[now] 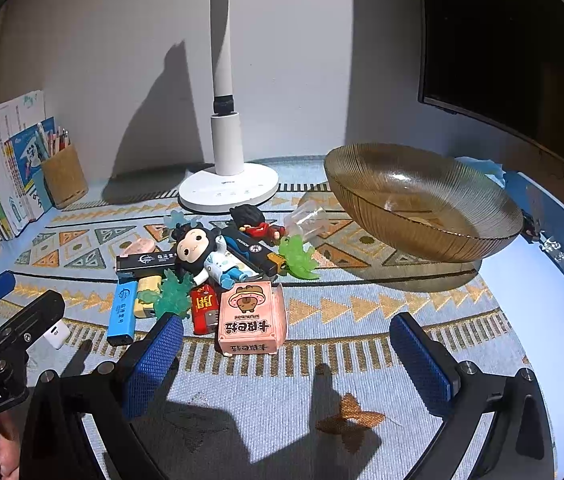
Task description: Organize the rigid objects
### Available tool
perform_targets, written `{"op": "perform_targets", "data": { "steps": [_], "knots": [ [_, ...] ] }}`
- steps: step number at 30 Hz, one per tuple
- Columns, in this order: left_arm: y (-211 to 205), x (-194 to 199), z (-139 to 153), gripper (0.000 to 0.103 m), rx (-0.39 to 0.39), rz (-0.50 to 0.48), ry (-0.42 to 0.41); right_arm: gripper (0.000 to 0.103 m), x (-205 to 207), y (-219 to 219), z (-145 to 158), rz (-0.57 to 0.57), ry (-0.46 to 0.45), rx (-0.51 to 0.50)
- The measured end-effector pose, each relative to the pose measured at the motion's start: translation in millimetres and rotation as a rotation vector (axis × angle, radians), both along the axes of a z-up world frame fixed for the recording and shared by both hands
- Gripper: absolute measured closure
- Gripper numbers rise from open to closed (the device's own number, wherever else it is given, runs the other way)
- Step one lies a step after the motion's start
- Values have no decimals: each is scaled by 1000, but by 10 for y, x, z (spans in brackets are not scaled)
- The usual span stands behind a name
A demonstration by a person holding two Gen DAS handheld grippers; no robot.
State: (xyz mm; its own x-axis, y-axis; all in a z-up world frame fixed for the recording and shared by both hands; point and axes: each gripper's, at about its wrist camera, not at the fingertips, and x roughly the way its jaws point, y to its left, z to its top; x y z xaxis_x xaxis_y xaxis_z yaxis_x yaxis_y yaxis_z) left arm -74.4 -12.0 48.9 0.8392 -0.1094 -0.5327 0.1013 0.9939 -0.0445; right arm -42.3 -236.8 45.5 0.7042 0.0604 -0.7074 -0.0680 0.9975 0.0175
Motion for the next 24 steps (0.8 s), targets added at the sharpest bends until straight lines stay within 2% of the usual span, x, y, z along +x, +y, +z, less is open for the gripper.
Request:
{"op": "perform_targets", "data": {
  "steps": [7, 15, 24],
  "knots": [
    [17, 109, -56, 1, 7, 22, 66, 0, 27, -14, -17, -3, 15, 6],
    [95, 118, -58, 1, -38, 24, 70, 0, 44, -9, -31, 0, 21, 3],
    [105, 126, -59, 1, -44, 24, 71, 0, 68, 14, -44, -4, 26, -11]
  ]
}}
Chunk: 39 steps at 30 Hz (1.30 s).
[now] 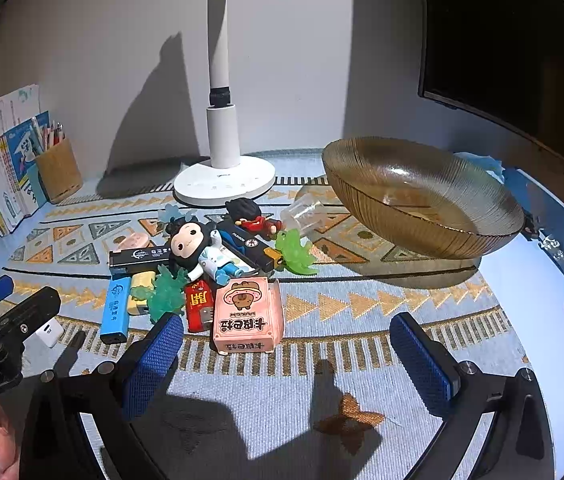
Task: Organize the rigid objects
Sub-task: 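Grasp the blue lighter with the left tool while the right tool grasps the pink box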
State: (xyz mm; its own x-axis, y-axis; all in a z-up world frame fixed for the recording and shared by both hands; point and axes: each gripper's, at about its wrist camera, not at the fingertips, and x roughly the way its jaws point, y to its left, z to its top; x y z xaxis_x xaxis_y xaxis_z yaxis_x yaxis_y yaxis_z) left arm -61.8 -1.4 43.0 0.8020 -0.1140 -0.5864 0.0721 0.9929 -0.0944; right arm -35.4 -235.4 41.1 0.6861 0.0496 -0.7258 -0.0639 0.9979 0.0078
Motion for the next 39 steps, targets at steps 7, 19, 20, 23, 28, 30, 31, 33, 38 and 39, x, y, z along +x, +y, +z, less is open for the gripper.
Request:
{"op": "perform_targets", "data": {
  "steps": [7, 19, 20, 23, 28, 30, 31, 33, 38, 39],
  "knots": [
    [0, -1, -1, 1, 0, 0, 0, 0, 23, -22, -14, -1, 13, 13],
    [-188, 209, -150, 1, 49, -87, 183, 0, 274, -34, -210, 14, 172, 46],
    [-242, 252, -170, 1, 62, -99, 208, 3, 302, -16, -243, 30, 194, 43],
    [-337, 313, -176, 1, 85, -103, 216, 10, 371, 23, -314, 45, 233, 34],
    [-451, 393, -256, 11, 129, -89, 235, 23, 478, 47, -374, 55, 251, 2],
    [-482, 411, -277, 29, 130, -115, 253, 26, 516, 55, -399, 61, 259, -2],
    [-490, 421, -291, 30, 132, -118, 263, 27, 537, 60, -413, 65, 261, -1],
    [-490, 434, -303, 41, 130, -128, 272, 31, 572, 73, -440, 65, 268, -6],
    [-376, 434, -309, 59, 124, -157, 292, 54, 597, 114, -463, 79, 277, -10],
    [-311, 430, -304, 60, 124, -156, 297, 57, 593, 116, -463, 81, 273, -12]
  ]
}}
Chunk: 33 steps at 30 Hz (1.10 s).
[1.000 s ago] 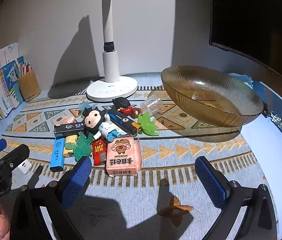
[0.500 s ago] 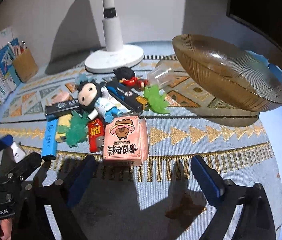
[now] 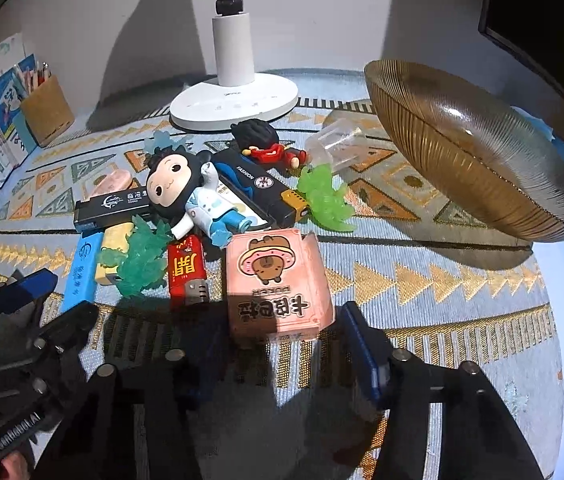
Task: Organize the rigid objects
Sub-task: 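Grasp the blue lighter with the left tool while the right tool grasps the pink box, then carry both items to the amber bowl and open both tools to drop them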
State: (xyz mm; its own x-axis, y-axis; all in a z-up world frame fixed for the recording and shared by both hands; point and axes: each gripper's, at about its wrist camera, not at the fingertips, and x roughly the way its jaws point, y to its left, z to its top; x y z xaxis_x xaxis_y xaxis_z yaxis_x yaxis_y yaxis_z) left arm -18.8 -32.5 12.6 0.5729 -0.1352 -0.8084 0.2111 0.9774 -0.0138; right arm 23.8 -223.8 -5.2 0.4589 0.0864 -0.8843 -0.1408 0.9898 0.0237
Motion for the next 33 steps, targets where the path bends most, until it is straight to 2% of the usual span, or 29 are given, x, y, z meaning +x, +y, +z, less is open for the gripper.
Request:
{"op": "perform_targets", "data": {
  "steps": [2, 5, 9, 13, 15, 18, 20, 29, 33],
  "knots": [
    [135, -14, 21, 60, -20, -2, 9, 61, 1, -15, 2, 1, -1, -6],
    [211, -23, 62, 60, -59, -38, 20, 61, -19, -77, 14, -3, 6, 12],
    [101, 39, 63, 60, -75, -79, 42, 61, 3, -145, 27, -2, 30, 64],
    [-56, 139, 3, 61, -27, -86, 44, 59, 52, -98, 19, 11, 31, 40],
    [-104, 164, -6, 70, 14, -76, 24, 58, 82, -35, 8, 24, 18, 1],
    [-92, 173, -2, 75, 6, -76, 10, 57, 143, -32, 0, 28, 11, 8],
    [-79, 131, 4, 76, 11, -79, 1, 61, 139, -57, 7, 32, 6, 15],
    [-18, -385, 104, 79, -81, -149, -8, 61, -436, -354, 98, 34, 36, 102],
    [-77, -417, 20, 78, -70, -152, 12, 61, -576, -356, 99, 52, 30, 76]
  ]
}}
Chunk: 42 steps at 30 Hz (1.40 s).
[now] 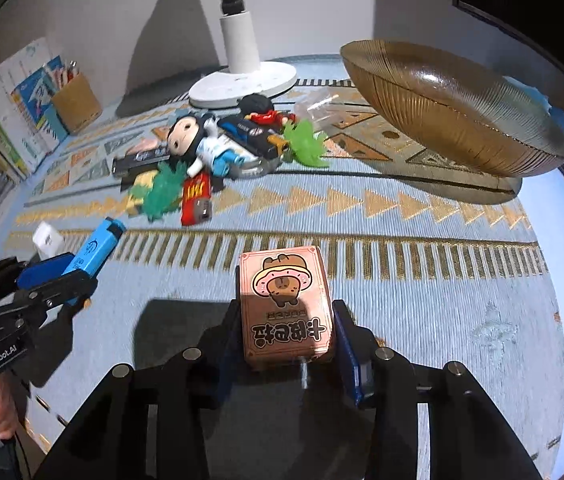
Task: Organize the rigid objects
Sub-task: 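Carry both items to the amber bowl and open both tools to drop them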
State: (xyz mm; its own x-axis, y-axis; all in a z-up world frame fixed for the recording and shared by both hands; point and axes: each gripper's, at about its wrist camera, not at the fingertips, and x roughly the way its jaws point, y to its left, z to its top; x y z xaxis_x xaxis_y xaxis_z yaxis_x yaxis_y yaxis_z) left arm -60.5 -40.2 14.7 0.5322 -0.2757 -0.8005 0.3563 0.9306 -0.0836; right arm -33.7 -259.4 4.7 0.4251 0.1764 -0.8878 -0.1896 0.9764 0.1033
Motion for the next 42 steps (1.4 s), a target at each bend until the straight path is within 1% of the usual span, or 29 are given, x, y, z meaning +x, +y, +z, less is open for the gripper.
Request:
{"op": "perform_targets", "data": {
  "steps": [1, 2, 3, 4, 5, 6, 7, 8, 9, 10, 11, 13, 16, 17, 19, 20, 21, 23, 25, 26, 29, 31, 32, 34, 36, 39, 42],
  "knots": [
    [-12, 19, -12, 77, 12, 7, 7, 61, -8, 36, -5, 8, -6, -28],
    [-13, 23, -6, 66, -1, 11, 13, 59, -9, 58, -6, 12, -7, -44],
    [-23, 44, 4, 58, 8, 21, 15, 58, -2, 78, -10, 15, -8, -55],
    [-33, 54, 3, 58, 16, 25, 14, 51, 7, 92, -13, 20, -5, -56],
    [-62, 84, -12, 58, 30, 24, 26, 46, 12, 90, -19, 24, -2, -51],
    [-82, 81, -16, 61, 45, 22, 20, 46, 13, 96, -26, 27, -5, -48],
    [-108, 75, -19, 67, 58, 17, 11, 46, 27, 115, -36, 30, -11, -57],
    [-136, 68, -15, 77, 70, 13, 1, 48, 14, 130, -34, 34, -18, -68],
    [-169, 64, -9, 82, 80, 5, -4, 52, 5, 145, -29, 39, -25, -75],
    [-201, 53, -1, 82, 86, -9, -9, 62, -5, 161, -24, 43, -31, -77],
    [-219, 32, 6, 82, 91, -17, -16, 63, -20, 179, -16, 48, -39, -86],
    [-254, -32, 66, 82, 108, -23, -63, 63, -42, 198, -3, 46, -47, -99],
    [-233, -77, 294, 82, 45, -29, -105, 63, -55, 138, 95, 39, -64, -47],
    [-242, -89, 368, 82, 36, -29, -122, 63, -54, 90, 178, 31, -77, -25],
    [-305, -103, 660, 82, 13, -41, -196, 63, -47, -2, 334, 9, -109, -6],
    [-339, -90, 762, 82, 4, -44, -220, 63, -36, -66, 444, -7, -131, 5],
    [-403, -64, 926, 82, -16, -52, -254, 63, -11, -141, 568, -24, -155, 16],
    [-574, 54, 1195, 82, -64, -85, -293, 63, 66, -318, 790, -64, -194, 15],
    [-767, 192, 1349, 82, -85, -114, -313, 63, 194, -499, 942, -114, -213, 1],
    [-937, 327, 1421, 82, -90, -136, -318, 63, 274, -608, 1000, -141, -218, -10],
    [-1330, 667, 1439, 82, -111, -190, -274, 63, 545, -952, 1096, -208, -203, -43],
    [-1662, 1006, 1340, 82, -112, -211, -214, 63, 710, -1141, 1099, -236, -181, -53],
    [-1748, 1106, 1289, 82, -109, -216, -191, 63, 823, -1235, 1084, -243, -163, -56],
    [-2003, 1393, 1126, 82, -95, -221, -135, 63, 1042, -1410, 999, -259, -113, -53],
    [-2161, 1572, 993, 82, -83, -218, -102, 63, 1245, -1539, 867, -264, -57, -47],
    [-2337, 1724, 819, 82, -55, -223, -45, 63, 1433, -1642, 689, -266, 0, -77],
    [-2474, 1783, 635, 82, -19, -233, -16, 63, 1546, -1691, 515, -262, 49, -103]
  ]
}}
